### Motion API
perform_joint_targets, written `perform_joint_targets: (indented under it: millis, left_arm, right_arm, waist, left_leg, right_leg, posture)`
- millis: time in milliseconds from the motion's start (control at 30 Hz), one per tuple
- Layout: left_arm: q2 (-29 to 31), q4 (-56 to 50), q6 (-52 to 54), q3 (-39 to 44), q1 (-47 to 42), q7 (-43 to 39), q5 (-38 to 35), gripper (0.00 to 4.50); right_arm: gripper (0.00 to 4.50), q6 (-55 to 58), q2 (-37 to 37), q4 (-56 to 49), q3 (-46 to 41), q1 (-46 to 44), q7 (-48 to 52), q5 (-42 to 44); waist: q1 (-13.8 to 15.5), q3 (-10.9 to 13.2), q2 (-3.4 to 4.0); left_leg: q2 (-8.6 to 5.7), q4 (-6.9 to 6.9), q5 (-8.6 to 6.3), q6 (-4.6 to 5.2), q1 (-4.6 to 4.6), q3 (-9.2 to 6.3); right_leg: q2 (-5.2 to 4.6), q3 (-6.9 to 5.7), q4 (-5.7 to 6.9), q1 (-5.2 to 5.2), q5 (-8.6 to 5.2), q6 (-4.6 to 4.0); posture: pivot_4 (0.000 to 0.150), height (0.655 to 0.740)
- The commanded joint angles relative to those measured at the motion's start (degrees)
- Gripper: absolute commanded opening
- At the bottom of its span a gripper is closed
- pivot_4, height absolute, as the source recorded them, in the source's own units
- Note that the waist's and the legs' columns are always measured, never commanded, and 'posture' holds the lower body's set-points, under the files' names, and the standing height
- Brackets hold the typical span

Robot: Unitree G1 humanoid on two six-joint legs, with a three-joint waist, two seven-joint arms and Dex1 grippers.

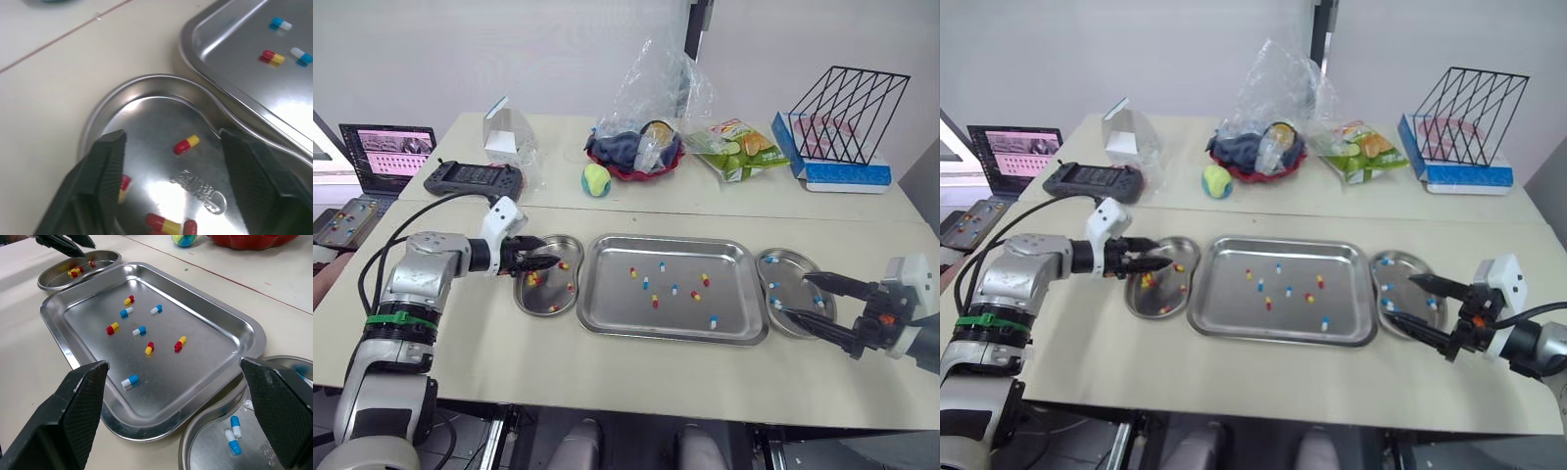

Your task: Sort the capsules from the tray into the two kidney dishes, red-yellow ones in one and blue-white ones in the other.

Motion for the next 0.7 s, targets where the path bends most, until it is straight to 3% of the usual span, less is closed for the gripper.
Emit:
perform_joint_targets:
  millis: [33, 100, 300, 533, 700]
  left_arm:
    - [2.06, 0.35, -1.8, 7.26, -0.11, 1.19, -3.91, 4.45]
    - [5.35, 1.62, -4.49, 13.93, 3.16, 1.37, -6.22, 4.45]
    - [9.5, 3.4, -8.77, 21.27, 9.45, 3.0, -7.89, 4.45]
    - [9.42, 1.93, -13.51, 31.88, 20.43, 3.19, -12.74, 4.45]
    - [8.29, -1.78, -14.74, 34.9, 27.91, 1.55, -15.15, 4.45]
  right_arm:
    - [4.5, -0.36, -0.68, -0.01, -0.5, -0.62, 0.19, 0.19]
    - [4.5, -1.37, -0.42, 1.86, -1.05, -0.78, 0.08, -0.54]
    - [4.5, -4.58, 0.11, 5.81, -0.98, -1.39, -0.01, -3.08]
    - [4.5, -9.05, 0.17, 11.72, -1.69, -2.75, -0.76, -6.15]
    - [4.5, -11.53, 0.0, 15.13, -1.49, -4.05, -0.98, -7.64]
  waist:
    - [-0.06, 0.0, 0.0]
    - [-0.32, 0.0, 0.0]
    - [-1.03, -0.01, 0.02]
    - [-0.85, -0.01, 0.02]
    - [-0.84, -0.01, 0.02]
  left_leg:
    - [0.0, 0.0, 0.0, 0.0, 0.0, 0.0]
    - [0.01, 0.0, 0.0, 0.0, 0.0, -0.01]
    - [0.03, -0.09, -0.03, 0.05, 0.1, -0.01]
    - [0.03, -0.09, -0.03, 0.03, 0.09, -0.01]
    - [0.03, -0.09, -0.04, 0.03, 0.1, 0.0]
  right_leg:
    - [0.0, 0.0, 0.0, 0.0, 0.0, 0.0]
    - [0.0, 0.0, 0.0, -0.01, 0.0, 0.0]
    - [0.0, 0.0, 0.1, -0.05, 0.0, 0.0]
    - [-0.02, 0.02, 0.11, -0.09, 0.0, 0.0]
    - [-0.02, 0.05, 0.1, -0.08, 0.0, 0.0]
  posture:
    - [0.15, 0.7391]
    - [0.15, 0.7391]
    - [0.15, 0.7391]
    - [0.15, 0.7391]
    - [0.15, 0.7391]
